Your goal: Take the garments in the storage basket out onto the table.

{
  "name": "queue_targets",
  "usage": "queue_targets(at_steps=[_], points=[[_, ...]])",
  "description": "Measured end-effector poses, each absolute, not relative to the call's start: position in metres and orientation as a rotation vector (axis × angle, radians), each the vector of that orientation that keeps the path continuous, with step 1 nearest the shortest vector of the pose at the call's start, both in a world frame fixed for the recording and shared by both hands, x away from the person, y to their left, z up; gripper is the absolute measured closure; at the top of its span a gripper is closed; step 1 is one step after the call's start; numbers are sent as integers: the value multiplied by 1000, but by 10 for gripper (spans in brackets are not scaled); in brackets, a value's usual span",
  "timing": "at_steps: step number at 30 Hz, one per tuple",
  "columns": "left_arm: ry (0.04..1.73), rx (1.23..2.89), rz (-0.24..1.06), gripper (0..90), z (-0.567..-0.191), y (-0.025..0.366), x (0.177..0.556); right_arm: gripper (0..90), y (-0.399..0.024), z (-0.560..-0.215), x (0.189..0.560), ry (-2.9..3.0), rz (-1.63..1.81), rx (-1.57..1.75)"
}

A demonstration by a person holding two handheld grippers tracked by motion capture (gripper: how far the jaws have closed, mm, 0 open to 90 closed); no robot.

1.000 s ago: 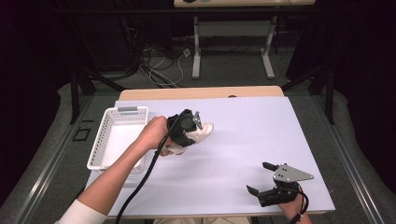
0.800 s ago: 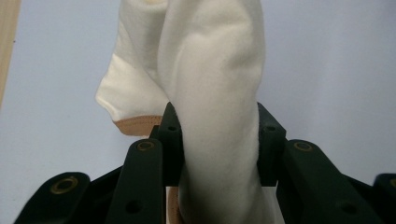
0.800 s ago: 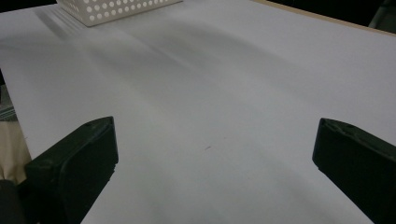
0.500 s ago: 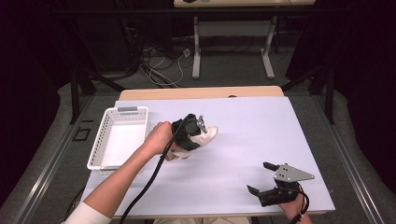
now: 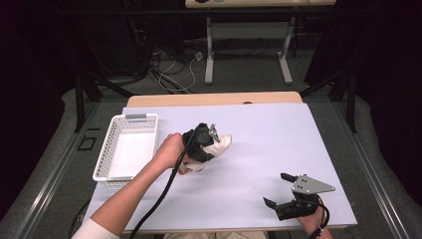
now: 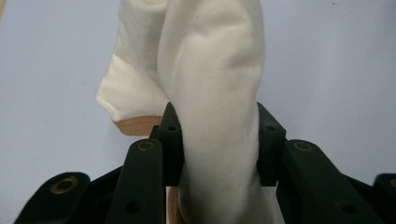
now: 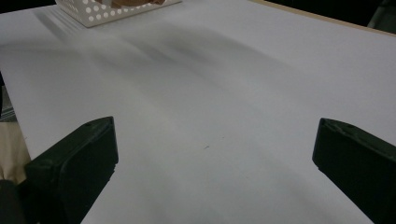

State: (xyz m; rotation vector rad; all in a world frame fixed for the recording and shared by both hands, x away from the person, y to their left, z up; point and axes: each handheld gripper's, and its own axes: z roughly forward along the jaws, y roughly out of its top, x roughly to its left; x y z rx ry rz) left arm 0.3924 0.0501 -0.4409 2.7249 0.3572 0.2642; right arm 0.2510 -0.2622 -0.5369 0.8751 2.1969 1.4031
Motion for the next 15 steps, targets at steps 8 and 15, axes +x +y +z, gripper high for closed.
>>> queue_targets(at_steps=[8,15], points=[[374,2704,254,641,-449,46,393,0,-263,-536,251,2198,1401,877],[387,2685,249,641,-455,41,393,0,-263,-537,251,2198,1406,877]])
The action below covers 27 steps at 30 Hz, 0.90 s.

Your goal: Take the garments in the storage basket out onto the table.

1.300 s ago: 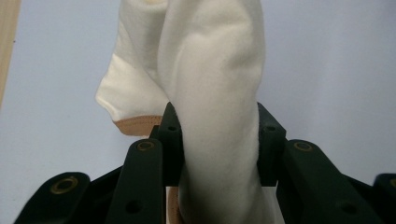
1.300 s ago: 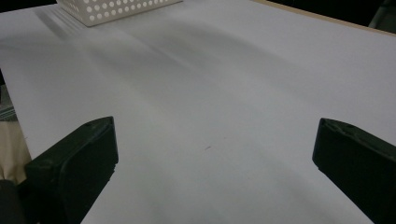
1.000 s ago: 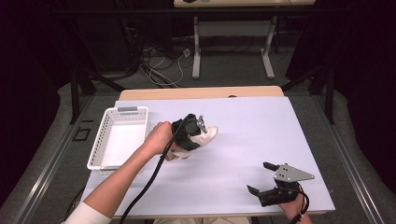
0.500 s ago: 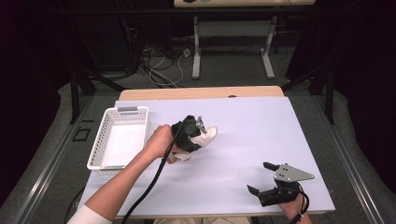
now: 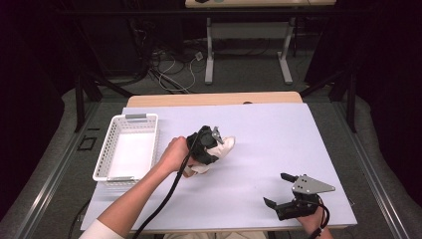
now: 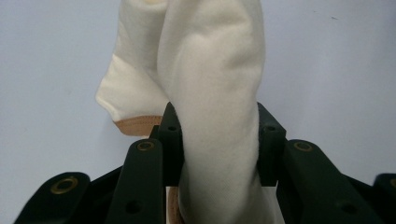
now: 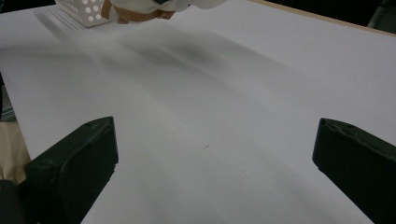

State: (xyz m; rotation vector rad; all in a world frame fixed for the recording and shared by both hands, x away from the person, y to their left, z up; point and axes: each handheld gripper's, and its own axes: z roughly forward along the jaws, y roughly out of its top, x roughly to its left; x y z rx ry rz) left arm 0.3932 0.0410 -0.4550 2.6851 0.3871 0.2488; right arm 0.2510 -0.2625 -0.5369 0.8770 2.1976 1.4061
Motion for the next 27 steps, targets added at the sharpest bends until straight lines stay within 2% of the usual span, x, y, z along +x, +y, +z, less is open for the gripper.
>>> queue_targets(at_steps=[27], points=[[457,2622,209,635,-480,31,392,0,-263,-538,252,2204,1404,880]])
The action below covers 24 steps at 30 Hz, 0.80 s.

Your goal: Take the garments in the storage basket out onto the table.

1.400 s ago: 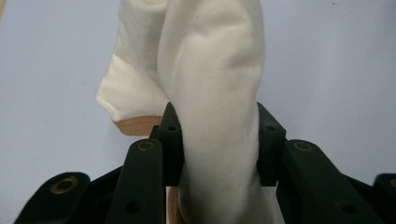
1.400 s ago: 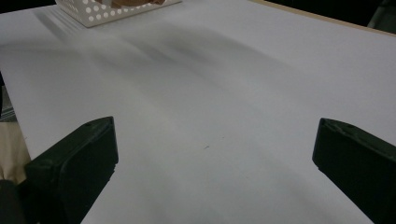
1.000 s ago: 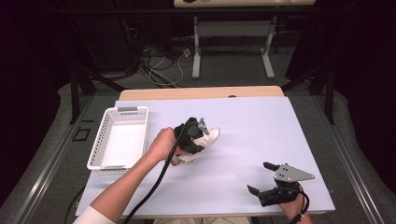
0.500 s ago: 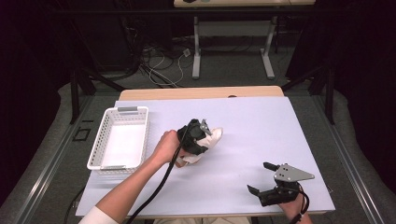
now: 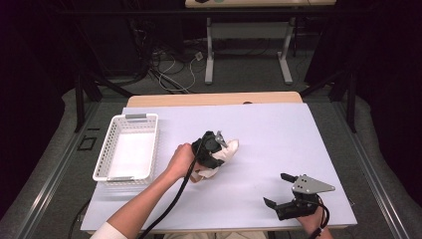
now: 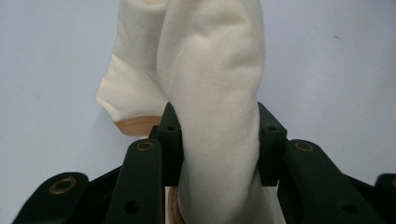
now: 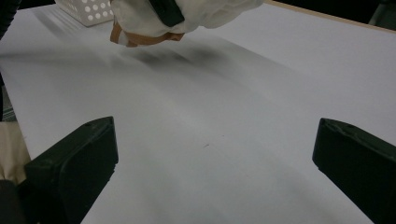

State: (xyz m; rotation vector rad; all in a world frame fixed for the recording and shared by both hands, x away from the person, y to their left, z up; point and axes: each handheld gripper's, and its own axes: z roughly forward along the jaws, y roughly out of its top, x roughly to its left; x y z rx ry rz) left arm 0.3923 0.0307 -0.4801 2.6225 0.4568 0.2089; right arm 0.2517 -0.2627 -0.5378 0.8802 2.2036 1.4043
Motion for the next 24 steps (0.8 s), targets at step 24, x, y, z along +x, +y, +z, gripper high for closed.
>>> queue_targets(at_steps=[24], points=[[574,2590,172,575,-509,12,393,0,-262,-539,252,2212,1400,889]])
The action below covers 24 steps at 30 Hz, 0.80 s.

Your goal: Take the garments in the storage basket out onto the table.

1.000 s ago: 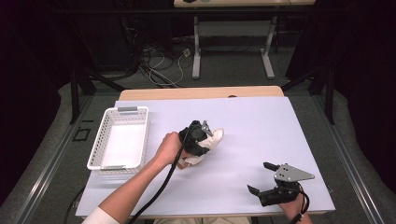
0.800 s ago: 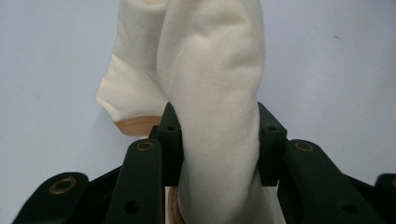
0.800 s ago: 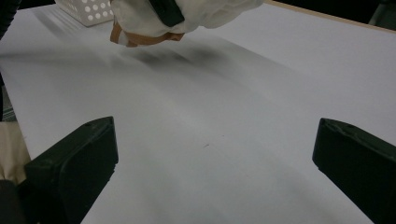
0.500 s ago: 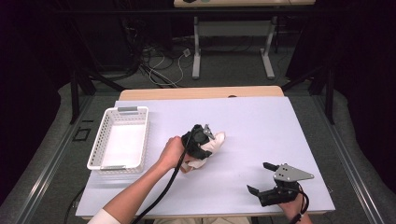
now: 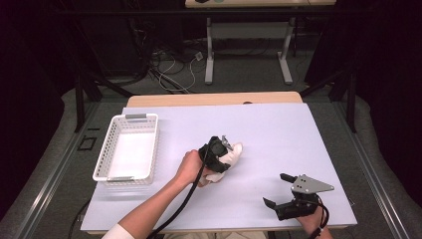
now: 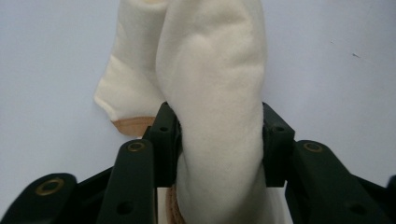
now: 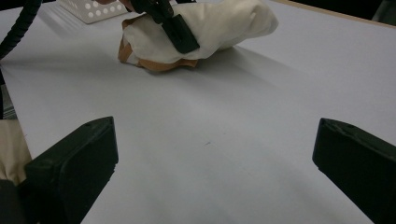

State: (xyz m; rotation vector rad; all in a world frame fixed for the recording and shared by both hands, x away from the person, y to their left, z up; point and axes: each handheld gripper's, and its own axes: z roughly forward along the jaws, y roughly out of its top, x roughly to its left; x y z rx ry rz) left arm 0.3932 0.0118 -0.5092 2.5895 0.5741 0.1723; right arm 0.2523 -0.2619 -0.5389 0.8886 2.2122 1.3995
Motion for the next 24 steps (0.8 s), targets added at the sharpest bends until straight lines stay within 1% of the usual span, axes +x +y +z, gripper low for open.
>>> queue_targets(at_steps=[1,3,4,6,7,8,9,13,14,15,16,18,21,24], points=[[574,2590,172,553,-509,12,393,0,-262,-539,252,2213,1401,888],[577,2581,169,471,-511,11,393,0,-262,-539,252,2216,1402,887],[574,2581,172,471,-510,12,393,0,-262,-539,252,2216,1402,887],[564,2554,172,379,-509,13,393,0,-262,-539,252,2212,1400,890],[560,2537,174,318,-507,14,393,0,-262,-539,252,2213,1400,892],[561,2510,169,237,-505,17,392,0,-262,-539,252,2217,1399,892],[561,2510,169,206,-505,17,392,0,-262,-539,252,2217,1399,892],[562,2472,173,132,-501,24,387,0,-262,-539,253,2219,1401,888],[567,2463,184,132,-500,26,386,0,-262,-539,253,2219,1401,888],[572,2460,192,72,-500,27,384,0,-262,-539,252,2218,1399,891],[569,2449,187,72,-500,30,383,0,-262,-539,252,2218,1399,891],[581,2431,209,24,-500,34,380,0,-261,-539,252,2218,1403,889],[589,2412,211,3,-499,41,377,0,-261,-539,253,2220,1404,892],[598,2380,219,2,-499,50,373,0,-261,-539,253,2220,1408,898]])
